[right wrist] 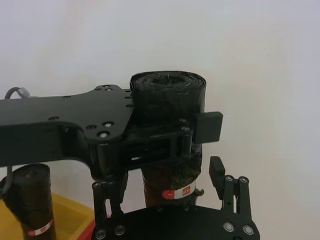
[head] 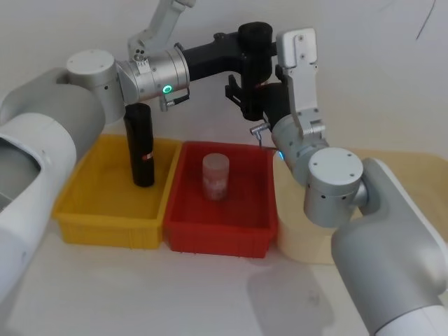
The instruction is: Pick up the garbage bag with the one hand and transfer it to the other hand.
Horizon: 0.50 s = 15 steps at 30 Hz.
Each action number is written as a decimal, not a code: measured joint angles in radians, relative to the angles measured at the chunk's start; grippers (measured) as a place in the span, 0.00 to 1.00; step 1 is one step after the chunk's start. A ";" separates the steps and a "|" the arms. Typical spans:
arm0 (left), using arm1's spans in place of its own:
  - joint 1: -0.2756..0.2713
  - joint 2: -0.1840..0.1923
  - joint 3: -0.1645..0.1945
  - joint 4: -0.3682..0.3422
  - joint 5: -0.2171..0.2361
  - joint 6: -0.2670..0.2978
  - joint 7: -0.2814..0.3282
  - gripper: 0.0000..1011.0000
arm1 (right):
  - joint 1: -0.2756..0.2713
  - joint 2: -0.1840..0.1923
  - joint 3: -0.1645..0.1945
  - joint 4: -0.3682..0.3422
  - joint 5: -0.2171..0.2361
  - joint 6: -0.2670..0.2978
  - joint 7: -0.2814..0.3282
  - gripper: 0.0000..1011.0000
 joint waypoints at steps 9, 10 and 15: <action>0.000 0.000 0.000 0.000 0.000 0.000 0.000 0.50 | 0.036 -0.021 0.007 0.069 -0.014 -0.029 -0.020 0.99; 0.000 0.000 0.000 0.000 0.000 0.000 0.000 0.50 | 0.040 -0.024 0.008 0.077 -0.016 -0.032 -0.023 0.99; 0.000 0.000 0.000 0.000 0.000 0.000 0.000 0.50 | 0.050 -0.030 0.011 0.096 -0.020 -0.039 -0.027 0.95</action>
